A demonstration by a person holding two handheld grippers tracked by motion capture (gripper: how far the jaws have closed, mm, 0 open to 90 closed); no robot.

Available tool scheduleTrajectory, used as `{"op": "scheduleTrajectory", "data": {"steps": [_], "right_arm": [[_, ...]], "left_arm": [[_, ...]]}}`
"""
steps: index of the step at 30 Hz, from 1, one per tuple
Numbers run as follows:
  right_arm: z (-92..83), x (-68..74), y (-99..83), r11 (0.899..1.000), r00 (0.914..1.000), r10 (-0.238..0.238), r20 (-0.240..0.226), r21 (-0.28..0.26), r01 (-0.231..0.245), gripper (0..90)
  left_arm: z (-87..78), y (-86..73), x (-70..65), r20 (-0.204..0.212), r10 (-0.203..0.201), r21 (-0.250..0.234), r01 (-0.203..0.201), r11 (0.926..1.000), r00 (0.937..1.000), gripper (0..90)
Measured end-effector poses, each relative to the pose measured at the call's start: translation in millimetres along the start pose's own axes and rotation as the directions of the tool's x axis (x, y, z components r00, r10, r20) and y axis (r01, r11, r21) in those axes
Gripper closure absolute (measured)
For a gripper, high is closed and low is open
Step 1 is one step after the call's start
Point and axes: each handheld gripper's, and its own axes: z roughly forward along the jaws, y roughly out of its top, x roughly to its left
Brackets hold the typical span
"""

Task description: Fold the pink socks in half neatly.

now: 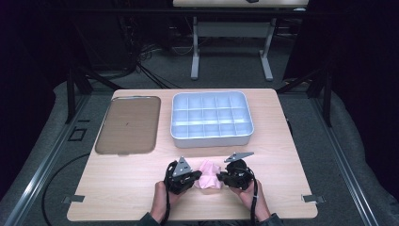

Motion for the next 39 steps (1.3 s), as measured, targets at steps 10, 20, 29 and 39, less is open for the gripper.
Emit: {"op": "scheduleTrajectory", "data": {"steps": [10,20,29,39], "right_arm": [[-0.1,-0.7,-0.8,1.0,0.9998,0.006,-0.019,-0.013,-0.006,84.9],[-2.7,1.9,2.8,0.996,0.9993,0.005,-0.036,-0.088,-0.009,84.9],[-4.9,2.8,3.6,0.99,0.9979,0.013,-0.063,-0.139,-0.022,84.9],[-6.0,7.1,13.5,0.99,0.9873,-0.025,-0.157,-0.144,0.003,85.0]], "left_arm": [[10.7,-3.5,0.3,-0.005,0.019,0.032,-0.019,0.9993,0.9998,89.8],[11.9,-4.1,-1.0,-0.013,0.013,0.025,-0.012,0.9996,0.9998,89.9],[12.7,-5.5,-4.7,0.007,-0.012,0.012,0.011,0.9999,0.9999,89.9],[13.6,-5.9,-6.1,0.036,-0.021,0.008,0.021,0.9997,0.9991,89.9]]}}
